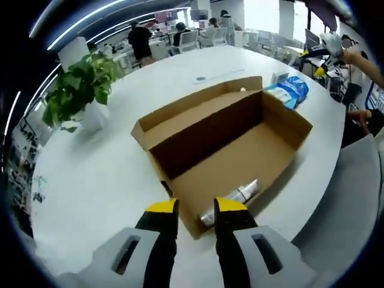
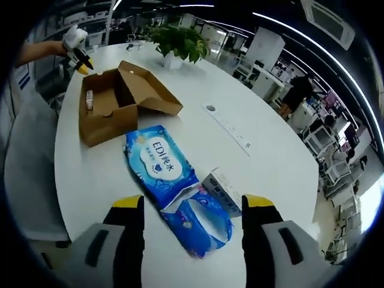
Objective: Operate the shoe box by opening the lid, removing the specified soft item, and placing it in the target area until the item is outside and the box remains undamaged.
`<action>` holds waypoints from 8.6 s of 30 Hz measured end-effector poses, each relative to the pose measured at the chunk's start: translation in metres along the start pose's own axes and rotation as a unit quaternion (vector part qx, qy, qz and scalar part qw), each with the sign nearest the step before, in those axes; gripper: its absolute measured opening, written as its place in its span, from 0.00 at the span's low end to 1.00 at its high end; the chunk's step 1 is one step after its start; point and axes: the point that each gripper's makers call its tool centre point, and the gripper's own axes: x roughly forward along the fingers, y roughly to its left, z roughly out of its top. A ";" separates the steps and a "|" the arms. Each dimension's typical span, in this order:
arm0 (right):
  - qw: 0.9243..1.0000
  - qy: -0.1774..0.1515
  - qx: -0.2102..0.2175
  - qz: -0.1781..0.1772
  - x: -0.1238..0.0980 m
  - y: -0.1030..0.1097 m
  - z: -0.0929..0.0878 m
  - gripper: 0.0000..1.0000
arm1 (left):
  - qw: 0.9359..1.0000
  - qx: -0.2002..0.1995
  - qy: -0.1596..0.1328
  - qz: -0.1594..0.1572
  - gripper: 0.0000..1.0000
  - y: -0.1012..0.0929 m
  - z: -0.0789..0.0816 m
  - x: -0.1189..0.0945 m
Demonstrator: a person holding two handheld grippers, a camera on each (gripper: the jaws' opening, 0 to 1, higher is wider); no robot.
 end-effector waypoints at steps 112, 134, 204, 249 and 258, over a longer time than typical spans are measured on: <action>0.983 -0.020 0.182 -0.023 -0.075 0.137 0.000 0.91 | 0.867 0.362 0.179 -0.292 0.18 -0.066 -0.037 0.093; 0.984 -0.041 0.174 -0.021 -0.079 0.141 0.010 0.88 | 0.876 0.371 0.164 -0.260 0.17 -0.056 -0.019 0.091; 0.982 -0.140 0.027 0.126 -0.053 0.222 0.092 0.39 | 0.827 0.418 -0.061 -0.371 0.17 -0.244 0.086 -0.017; 0.968 -0.167 -0.055 0.181 -0.049 0.256 0.120 0.17 | 0.797 0.401 -0.137 -0.430 0.17 -0.274 0.091 -0.046; 0.969 -0.164 -0.065 0.175 -0.048 0.253 0.123 0.17 | 0.798 0.400 -0.159 -0.421 0.18 -0.275 0.093 -0.041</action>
